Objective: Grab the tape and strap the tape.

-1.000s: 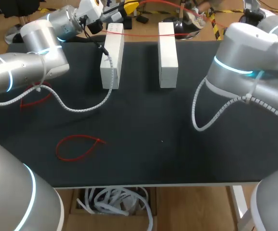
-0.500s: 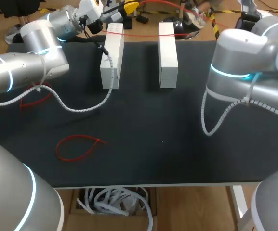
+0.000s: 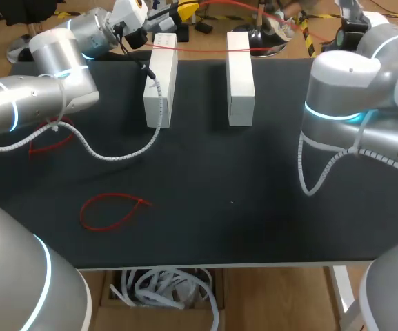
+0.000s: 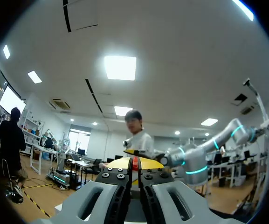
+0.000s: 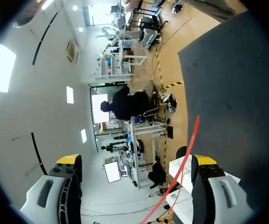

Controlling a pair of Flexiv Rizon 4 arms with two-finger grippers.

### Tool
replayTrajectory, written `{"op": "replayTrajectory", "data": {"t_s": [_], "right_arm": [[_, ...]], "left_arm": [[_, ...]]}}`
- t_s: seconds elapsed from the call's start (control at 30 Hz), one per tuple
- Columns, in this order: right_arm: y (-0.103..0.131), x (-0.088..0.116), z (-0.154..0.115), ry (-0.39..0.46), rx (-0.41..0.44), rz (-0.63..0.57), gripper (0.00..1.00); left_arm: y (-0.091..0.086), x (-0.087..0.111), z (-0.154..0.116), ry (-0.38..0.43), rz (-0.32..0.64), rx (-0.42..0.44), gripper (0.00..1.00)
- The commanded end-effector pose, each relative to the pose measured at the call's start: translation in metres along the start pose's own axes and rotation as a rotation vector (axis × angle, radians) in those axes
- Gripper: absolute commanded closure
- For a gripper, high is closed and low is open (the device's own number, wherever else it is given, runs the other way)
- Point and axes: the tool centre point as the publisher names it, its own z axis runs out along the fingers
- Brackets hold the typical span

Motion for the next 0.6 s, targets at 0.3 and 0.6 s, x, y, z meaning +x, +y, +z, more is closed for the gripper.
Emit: {"op": "replayTrajectory", "data": {"t_s": [0.3,0.6], "right_arm": [[-0.0015,-0.0055,-0.0003,-0.009,-0.008,0.005,0.0],[-0.0009,-0.0092,-0.0044,-0.019,-0.015,-0.002,0.51]], "left_arm": [[0.0008,-0.001,-0.0004,0.003,0.0,0.002,1.0],[0.0008,-0.001,-0.0004,0.003,0.0,0.002,1.0]]}}
